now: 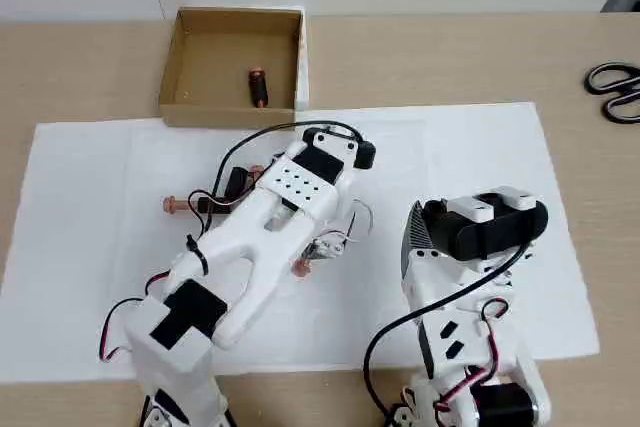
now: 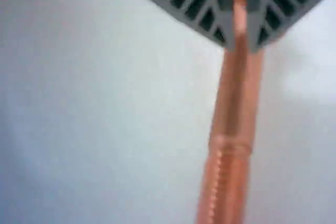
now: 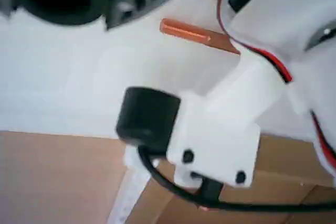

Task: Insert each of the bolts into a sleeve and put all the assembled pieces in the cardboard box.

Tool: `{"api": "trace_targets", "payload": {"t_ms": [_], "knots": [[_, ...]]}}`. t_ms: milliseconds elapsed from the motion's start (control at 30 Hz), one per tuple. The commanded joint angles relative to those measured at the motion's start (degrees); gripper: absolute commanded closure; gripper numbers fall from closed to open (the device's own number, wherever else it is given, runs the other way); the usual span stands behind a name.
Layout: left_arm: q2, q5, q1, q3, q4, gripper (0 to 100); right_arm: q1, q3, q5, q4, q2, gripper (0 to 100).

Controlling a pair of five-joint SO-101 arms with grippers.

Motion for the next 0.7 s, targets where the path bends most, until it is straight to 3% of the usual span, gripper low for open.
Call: {"api": "trace_targets", "payload": {"t_ms": [0,233,467,667], "knots": [[-5.01,0.09,0.09,-3.91,2.29,99,0.40,-0.35,0.26,-1.63,-0.57,99.5],[-4.92,-0.18,0.26,-4.26,0.09,98,0.40,-0.35,0.26,-1.63,-0.57,99.5],[-4.92,-0.18,0.35,-4.18,5.19,76,0.40,-0.35,0.26,-1.63,-0.57,99.5],[-4.84,-0.18,-0.26,-3.47,2.73,74,0.40,-0.35,0.26,-1.63,-0.57,99.5]]}}
